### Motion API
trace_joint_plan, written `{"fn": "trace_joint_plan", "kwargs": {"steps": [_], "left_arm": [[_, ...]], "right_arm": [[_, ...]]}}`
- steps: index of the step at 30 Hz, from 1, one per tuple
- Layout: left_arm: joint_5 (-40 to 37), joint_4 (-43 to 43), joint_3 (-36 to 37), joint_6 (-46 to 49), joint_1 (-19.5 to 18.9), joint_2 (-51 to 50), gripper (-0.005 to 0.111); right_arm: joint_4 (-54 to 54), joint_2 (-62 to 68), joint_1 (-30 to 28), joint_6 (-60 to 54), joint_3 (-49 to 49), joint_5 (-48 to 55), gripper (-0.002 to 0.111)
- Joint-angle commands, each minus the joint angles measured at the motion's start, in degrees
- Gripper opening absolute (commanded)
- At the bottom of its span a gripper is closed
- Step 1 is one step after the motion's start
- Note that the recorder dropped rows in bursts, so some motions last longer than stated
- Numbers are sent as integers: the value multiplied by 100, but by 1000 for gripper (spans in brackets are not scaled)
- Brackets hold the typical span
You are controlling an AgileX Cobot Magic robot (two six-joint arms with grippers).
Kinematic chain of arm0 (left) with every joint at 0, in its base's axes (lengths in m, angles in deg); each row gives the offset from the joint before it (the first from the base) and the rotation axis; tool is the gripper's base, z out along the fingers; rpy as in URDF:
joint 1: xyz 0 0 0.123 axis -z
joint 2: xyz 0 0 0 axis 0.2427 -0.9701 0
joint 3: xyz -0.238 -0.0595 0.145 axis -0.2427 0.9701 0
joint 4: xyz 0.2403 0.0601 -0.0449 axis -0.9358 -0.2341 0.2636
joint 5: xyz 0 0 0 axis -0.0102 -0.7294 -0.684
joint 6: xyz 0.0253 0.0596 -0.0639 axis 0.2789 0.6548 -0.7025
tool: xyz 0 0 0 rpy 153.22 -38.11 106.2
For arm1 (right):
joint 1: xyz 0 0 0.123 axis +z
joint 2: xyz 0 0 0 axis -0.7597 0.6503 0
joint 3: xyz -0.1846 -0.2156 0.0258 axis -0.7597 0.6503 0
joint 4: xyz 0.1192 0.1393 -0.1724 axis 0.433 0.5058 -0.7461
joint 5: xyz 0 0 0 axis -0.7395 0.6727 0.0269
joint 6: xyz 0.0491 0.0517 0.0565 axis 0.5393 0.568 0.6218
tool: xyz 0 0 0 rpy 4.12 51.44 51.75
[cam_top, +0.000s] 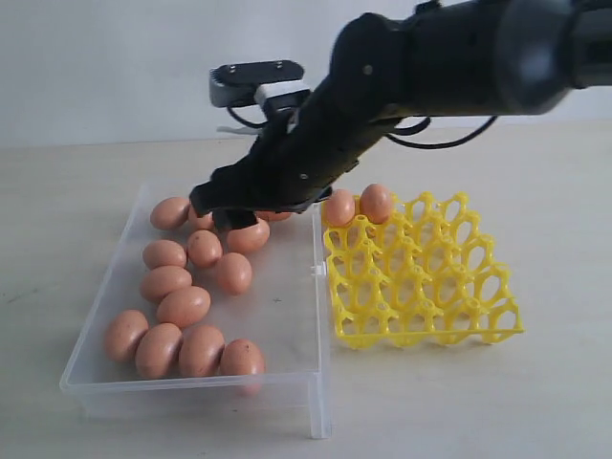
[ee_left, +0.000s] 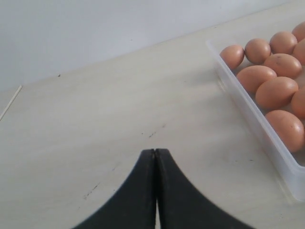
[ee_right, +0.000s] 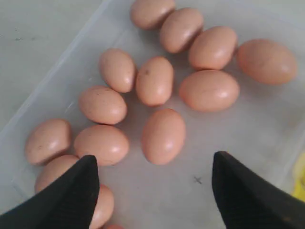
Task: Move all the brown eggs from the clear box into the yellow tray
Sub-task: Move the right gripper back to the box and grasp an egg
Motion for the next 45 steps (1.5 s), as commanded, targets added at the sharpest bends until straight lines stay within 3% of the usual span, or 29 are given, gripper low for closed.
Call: {"fn": "trace_joint_plan", "kwargs": {"steps": [1,10,24,27,32,35,38,45], "left_arm": [[45,0,-23,-31,11,35,0],[45,0,-23,-31,11,35,0],[45,0,-23,-31,11,35,0],[45,0,-23,-31,11,35,0],[45,0,-23,-31,11,35,0],[45,0,-23,-31,11,35,0],[45,0,-23,-31,11,35,0],[45,0,-23,-31,11,35,0]], "right_arm": [[-145,824,113,579,-1154,993,64],[-862,1827,113,1925,-2324,2006,64],[-1132,2538,113,1898,-2781,2136,62],[-1147,2672,113,1779,-2907,2145,50],[-1121,2726,113,1329,-3010,2302,0],[-1165,2618,113,1233,-2932,2301,0],[-1299,2102,101,1153,-2373,1356,0],[-1313,156,-414,908,786,-3025,0]]}}
